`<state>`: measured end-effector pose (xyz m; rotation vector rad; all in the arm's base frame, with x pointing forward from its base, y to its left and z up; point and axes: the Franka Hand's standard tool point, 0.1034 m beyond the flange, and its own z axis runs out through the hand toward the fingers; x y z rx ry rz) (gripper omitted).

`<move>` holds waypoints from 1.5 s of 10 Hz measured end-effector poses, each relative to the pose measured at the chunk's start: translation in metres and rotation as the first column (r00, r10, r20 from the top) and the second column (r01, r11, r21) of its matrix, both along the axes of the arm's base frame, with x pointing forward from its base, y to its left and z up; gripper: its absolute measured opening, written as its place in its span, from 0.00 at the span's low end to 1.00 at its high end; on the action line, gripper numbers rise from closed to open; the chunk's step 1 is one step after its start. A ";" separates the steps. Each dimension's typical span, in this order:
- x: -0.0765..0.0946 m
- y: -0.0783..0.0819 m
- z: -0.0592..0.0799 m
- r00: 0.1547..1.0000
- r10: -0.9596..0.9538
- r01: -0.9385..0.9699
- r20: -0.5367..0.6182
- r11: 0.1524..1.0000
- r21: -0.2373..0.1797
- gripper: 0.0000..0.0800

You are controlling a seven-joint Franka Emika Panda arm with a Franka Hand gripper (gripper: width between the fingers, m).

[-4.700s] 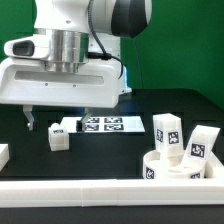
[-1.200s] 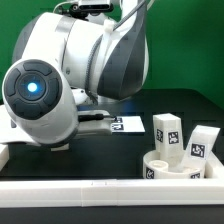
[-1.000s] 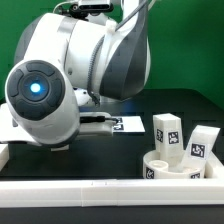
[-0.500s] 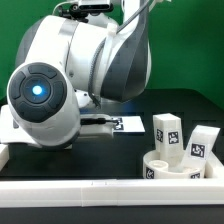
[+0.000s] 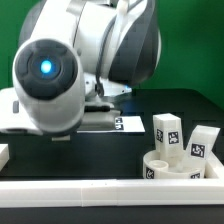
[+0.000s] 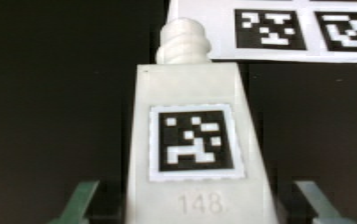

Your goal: Assemble stool

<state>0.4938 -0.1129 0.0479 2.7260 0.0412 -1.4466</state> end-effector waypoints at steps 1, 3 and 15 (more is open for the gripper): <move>0.010 0.003 0.012 1.000 0.003 -0.002 0.015 1.000 -0.031 0.42; 0.023 0.018 0.033 0.999 -0.047 0.049 0.019 0.992 -0.113 0.42; 0.083 0.057 0.053 0.784 0.042 0.029 0.620 0.994 -0.103 0.42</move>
Offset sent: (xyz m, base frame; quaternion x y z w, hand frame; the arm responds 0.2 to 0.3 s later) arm -0.0008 0.0073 0.0056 -0.0276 -0.0287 0.0148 0.9991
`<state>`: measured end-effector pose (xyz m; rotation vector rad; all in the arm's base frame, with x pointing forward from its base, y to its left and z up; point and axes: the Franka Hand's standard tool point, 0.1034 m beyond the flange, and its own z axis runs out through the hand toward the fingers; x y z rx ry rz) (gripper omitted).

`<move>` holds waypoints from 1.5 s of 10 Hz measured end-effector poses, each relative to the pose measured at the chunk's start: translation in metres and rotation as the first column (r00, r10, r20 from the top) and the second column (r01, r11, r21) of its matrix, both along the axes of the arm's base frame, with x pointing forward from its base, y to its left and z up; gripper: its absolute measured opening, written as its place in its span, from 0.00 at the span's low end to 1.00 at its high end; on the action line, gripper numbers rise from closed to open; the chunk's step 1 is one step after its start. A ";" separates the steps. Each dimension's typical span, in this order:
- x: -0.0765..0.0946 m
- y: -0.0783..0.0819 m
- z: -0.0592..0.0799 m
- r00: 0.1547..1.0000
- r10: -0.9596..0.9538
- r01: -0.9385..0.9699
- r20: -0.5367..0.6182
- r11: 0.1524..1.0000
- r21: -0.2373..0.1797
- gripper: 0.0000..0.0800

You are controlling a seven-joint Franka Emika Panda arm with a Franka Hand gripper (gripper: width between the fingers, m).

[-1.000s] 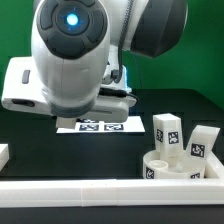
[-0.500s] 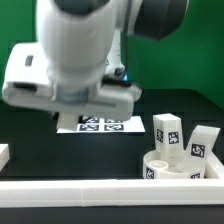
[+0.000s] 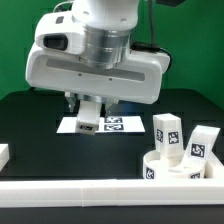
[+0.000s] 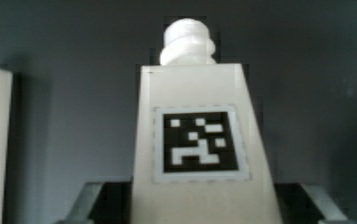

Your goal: Assemble stool

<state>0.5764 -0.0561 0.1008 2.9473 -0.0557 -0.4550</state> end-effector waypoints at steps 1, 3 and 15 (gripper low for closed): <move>0.005 0.001 0.000 0.997 0.013 -0.013 0.081 1.000 0.003 0.42; 0.010 0.015 0.002 0.975 -0.022 0.014 0.223 0.999 0.035 0.42; 0.048 0.107 0.038 0.657 -0.002 -0.093 0.754 0.992 0.083 0.42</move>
Offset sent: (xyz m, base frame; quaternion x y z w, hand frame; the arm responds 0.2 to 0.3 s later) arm 0.0082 0.0533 0.0139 0.0900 0.1497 0.0879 0.9807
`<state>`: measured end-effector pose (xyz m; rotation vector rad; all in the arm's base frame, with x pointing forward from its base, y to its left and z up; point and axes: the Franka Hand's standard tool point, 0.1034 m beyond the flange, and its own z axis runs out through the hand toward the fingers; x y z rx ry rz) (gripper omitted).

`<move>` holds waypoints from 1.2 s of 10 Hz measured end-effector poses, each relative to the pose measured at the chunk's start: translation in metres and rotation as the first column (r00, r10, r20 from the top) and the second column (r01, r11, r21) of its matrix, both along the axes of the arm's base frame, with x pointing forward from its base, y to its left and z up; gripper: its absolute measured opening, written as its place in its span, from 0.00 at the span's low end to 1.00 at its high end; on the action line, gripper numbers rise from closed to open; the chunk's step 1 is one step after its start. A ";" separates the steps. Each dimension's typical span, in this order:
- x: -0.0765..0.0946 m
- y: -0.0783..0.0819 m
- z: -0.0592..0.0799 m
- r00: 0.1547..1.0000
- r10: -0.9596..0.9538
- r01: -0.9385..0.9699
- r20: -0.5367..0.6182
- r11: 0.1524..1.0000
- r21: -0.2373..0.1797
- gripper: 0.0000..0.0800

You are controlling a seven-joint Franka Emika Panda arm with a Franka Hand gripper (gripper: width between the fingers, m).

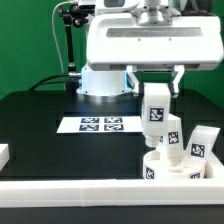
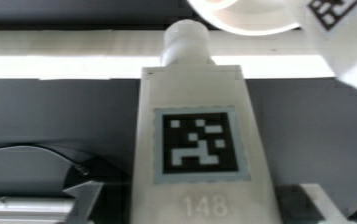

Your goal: Assemble stool

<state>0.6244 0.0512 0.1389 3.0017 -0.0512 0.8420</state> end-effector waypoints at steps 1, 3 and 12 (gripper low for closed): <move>-0.001 0.004 -0.006 1.000 0.010 -0.010 0.000 1.000 -0.006 0.42; 0.000 0.002 -0.013 1.000 0.018 -0.018 0.005 1.000 -0.018 0.42; -0.005 0.004 -0.034 0.999 0.034 -0.035 -0.019 0.999 -0.036 0.43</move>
Offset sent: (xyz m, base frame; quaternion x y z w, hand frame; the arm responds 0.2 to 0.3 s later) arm 0.0000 0.0000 0.0000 0.0000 0.0000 0.0000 1.0000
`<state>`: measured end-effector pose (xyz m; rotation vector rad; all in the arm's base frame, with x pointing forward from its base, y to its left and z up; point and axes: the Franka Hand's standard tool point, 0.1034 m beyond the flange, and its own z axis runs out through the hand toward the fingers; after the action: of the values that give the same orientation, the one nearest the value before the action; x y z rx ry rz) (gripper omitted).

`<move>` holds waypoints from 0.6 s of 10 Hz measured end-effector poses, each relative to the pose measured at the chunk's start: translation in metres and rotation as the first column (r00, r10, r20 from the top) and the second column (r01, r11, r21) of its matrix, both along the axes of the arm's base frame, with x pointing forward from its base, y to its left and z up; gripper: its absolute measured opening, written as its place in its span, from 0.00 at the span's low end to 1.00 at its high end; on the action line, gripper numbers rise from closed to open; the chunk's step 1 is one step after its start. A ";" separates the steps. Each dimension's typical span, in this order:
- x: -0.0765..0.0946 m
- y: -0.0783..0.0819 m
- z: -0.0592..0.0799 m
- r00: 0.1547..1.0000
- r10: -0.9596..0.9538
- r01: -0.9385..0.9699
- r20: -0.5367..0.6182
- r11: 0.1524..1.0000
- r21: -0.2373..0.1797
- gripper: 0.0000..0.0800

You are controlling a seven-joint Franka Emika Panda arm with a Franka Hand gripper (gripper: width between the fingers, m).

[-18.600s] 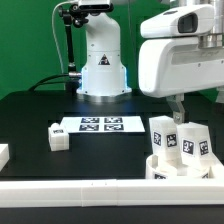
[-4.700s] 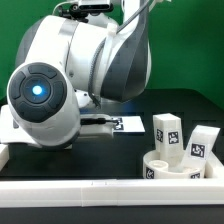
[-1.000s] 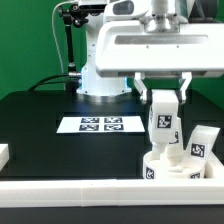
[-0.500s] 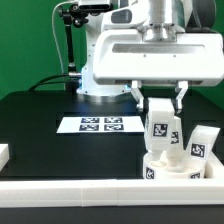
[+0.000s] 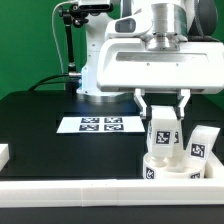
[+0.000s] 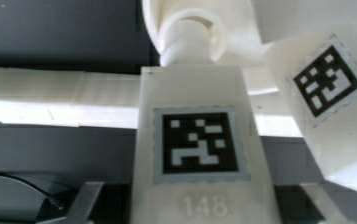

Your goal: Assemble stool

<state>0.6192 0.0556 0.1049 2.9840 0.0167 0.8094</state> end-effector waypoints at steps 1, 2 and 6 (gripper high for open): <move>0.000 0.000 -0.001 1.000 0.000 0.000 -0.002 1.000 -0.001 0.43; -0.001 0.001 -0.003 1.000 0.002 -0.002 -0.005 1.000 -0.002 0.43; 0.000 0.004 -0.012 1.000 0.014 -0.013 0.013 1.000 -0.011 0.43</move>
Offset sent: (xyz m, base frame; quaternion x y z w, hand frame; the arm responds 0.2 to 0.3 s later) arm 0.0048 0.0063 -0.0185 -0.0092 0.0229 0.0023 0.9997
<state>0.6189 0.0596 0.0931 2.9709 0.0408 0.8279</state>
